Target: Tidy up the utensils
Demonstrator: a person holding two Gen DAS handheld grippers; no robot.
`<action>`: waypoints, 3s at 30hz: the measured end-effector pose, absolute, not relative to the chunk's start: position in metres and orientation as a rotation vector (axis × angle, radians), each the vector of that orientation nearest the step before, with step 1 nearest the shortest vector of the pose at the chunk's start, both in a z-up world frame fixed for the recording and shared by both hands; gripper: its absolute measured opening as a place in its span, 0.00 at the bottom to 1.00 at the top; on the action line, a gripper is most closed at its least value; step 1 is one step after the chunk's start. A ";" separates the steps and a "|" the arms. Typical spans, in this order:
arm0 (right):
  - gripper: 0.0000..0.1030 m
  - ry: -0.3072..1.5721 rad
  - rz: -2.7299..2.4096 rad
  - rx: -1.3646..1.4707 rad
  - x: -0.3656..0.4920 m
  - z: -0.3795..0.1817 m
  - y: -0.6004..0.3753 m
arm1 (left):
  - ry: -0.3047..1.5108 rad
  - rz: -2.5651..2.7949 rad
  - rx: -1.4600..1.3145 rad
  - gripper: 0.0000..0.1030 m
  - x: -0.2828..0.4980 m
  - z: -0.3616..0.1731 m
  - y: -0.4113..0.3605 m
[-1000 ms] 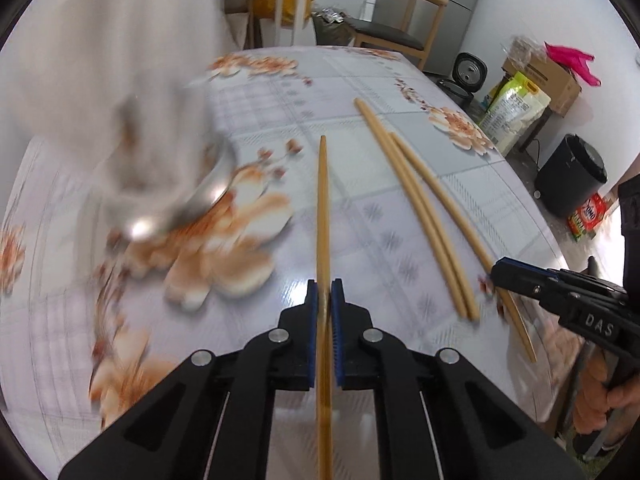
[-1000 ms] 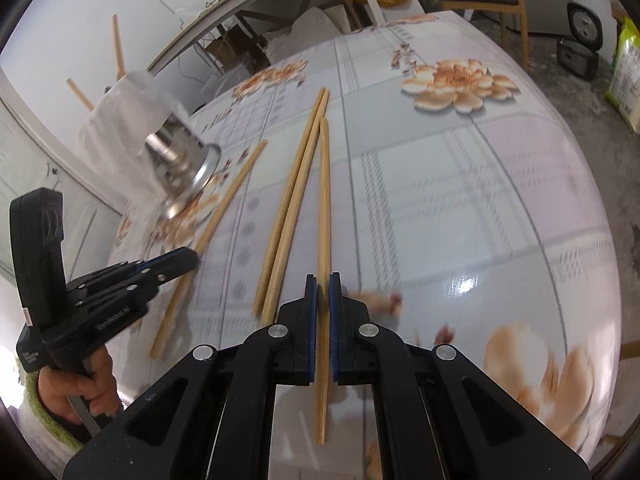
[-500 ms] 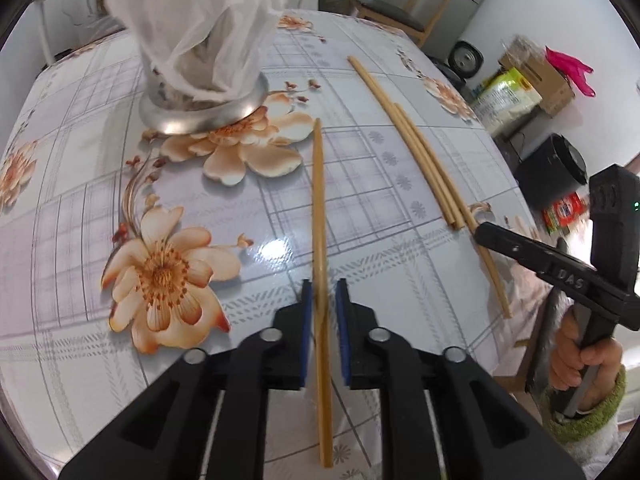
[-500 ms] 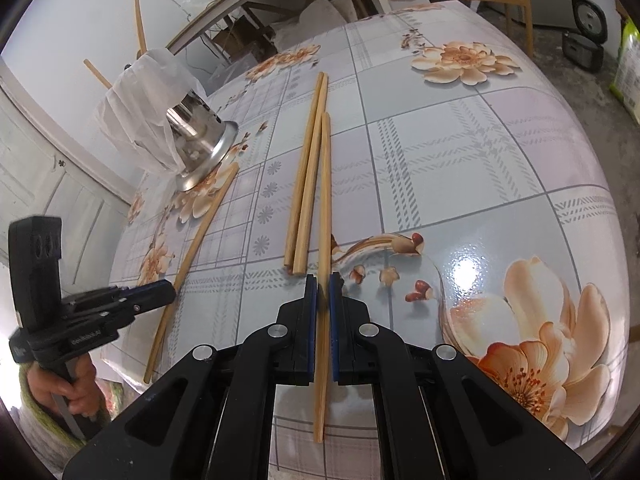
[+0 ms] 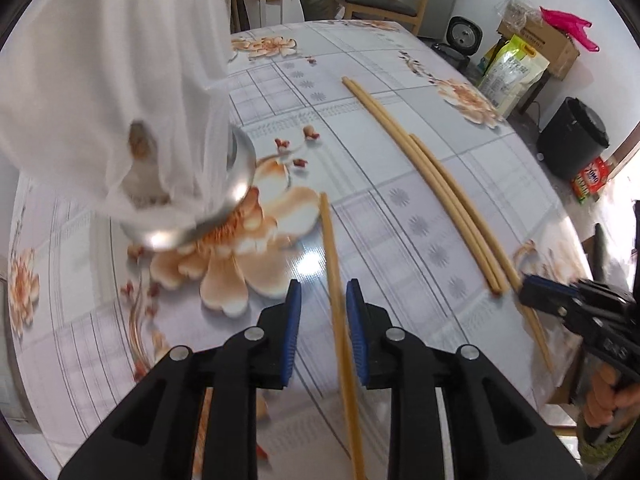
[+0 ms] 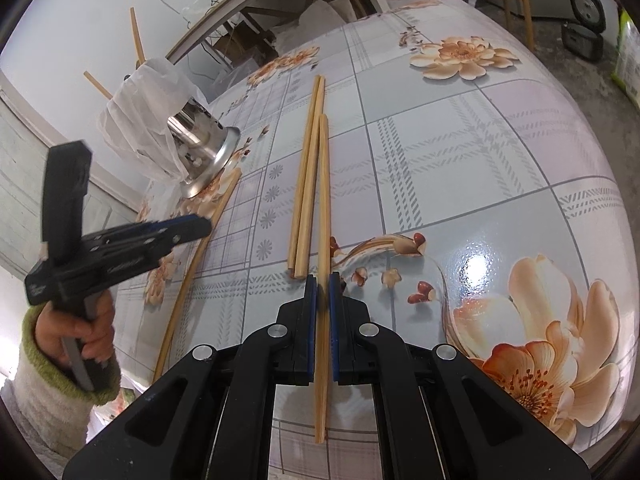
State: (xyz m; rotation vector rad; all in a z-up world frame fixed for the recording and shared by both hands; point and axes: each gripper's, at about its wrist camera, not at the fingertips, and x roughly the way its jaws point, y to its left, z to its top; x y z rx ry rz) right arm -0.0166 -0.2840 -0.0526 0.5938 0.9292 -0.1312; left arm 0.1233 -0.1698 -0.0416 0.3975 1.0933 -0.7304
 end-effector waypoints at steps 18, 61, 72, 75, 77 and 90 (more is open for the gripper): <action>0.07 0.948 -0.202 0.564 -0.015 -0.047 -0.290 | 1.009 -0.719 0.451 0.10 0.135 -0.046 -0.189; 0.14 1.034 -0.199 0.162 0.109 -0.049 -0.295 | 1.010 -0.729 0.437 0.09 0.134 -0.046 -0.182; 0.04 1.018 -0.214 0.189 0.104 -0.043 -0.298 | 1.006 -0.724 0.442 0.09 0.133 -0.046 -0.184; 0.04 0.986 -0.207 0.231 0.098 -0.033 -0.302 | 1.006 -0.723 0.443 0.08 0.133 -0.046 -0.183; 0.04 0.964 -0.203 0.252 0.094 -0.026 -0.304 | 1.006 -0.721 0.444 0.08 0.133 -0.046 -0.184; 0.04 0.786 -0.127 0.376 0.062 0.036 -0.307 | 0.994 -0.712 0.446 0.08 0.129 -0.047 -0.185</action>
